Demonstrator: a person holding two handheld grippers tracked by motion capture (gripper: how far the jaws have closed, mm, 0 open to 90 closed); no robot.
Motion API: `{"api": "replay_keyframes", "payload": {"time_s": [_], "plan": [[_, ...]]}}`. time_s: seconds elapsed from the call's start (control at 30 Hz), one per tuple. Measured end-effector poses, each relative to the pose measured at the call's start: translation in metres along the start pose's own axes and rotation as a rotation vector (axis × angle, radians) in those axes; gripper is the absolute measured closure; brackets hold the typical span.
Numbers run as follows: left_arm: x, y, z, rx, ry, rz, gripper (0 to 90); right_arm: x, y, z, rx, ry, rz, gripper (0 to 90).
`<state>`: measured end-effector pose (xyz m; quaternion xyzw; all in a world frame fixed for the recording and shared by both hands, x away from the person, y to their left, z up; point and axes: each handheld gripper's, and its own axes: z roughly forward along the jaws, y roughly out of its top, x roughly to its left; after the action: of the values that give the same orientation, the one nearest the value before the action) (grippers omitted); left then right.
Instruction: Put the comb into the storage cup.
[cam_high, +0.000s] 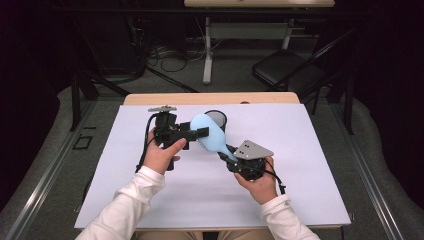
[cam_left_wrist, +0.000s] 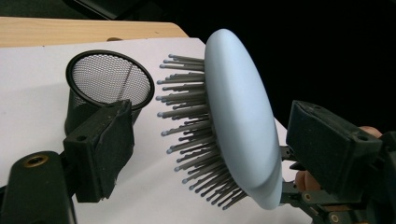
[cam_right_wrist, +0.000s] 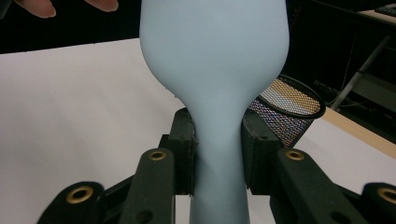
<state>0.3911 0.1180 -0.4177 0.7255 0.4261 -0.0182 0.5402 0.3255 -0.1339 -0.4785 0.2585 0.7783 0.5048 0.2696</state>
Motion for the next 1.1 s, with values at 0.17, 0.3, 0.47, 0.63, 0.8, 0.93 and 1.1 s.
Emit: {"api": "replay_keyframes", "payload": {"time_s": [0.17, 0.3, 0.47, 0.63, 0.8, 0.93, 1.1], "plan": [[-0.0002, 0.0012, 0.0020, -0.006, -0.014, -0.019, 16.1, 0.0008, 0.0002, -0.0001, -0.002, 0.002, -0.003, 68.9], [-0.0002, 0.0019, 0.0035, -0.010, -0.023, -0.036, 16.7, 0.0011, 0.0003, -0.0001, -0.005, 0.002, -0.004, 68.9], [-0.0007, 0.0027, 0.0048, -0.001, -0.026, -0.037, 16.9, 0.0022, 0.0000, 0.0005, -0.002, 0.005, -0.004, 68.9], [-0.0011, 0.0025, 0.0059, -0.002, -0.040, -0.049, 19.2, 0.0032, -0.0009, 0.0012, -0.004, 0.007, -0.006, 68.9], [0.0000, 0.0031, 0.0052, -0.007, -0.059, -0.065, 22.4, 0.0036, -0.0023, 0.0021, -0.006, 0.005, 0.000, 68.9], [0.0017, 0.0032, 0.0051, -0.003, -0.079, -0.082, 22.8, 0.0038, -0.0024, 0.0019, -0.012, 0.004, 0.000, 68.9], [0.0013, 0.0030, 0.0052, 0.000, -0.089, -0.092, 23.7, 0.0042, -0.0025, 0.0019, -0.015, 0.003, -0.002, 68.9]]}}
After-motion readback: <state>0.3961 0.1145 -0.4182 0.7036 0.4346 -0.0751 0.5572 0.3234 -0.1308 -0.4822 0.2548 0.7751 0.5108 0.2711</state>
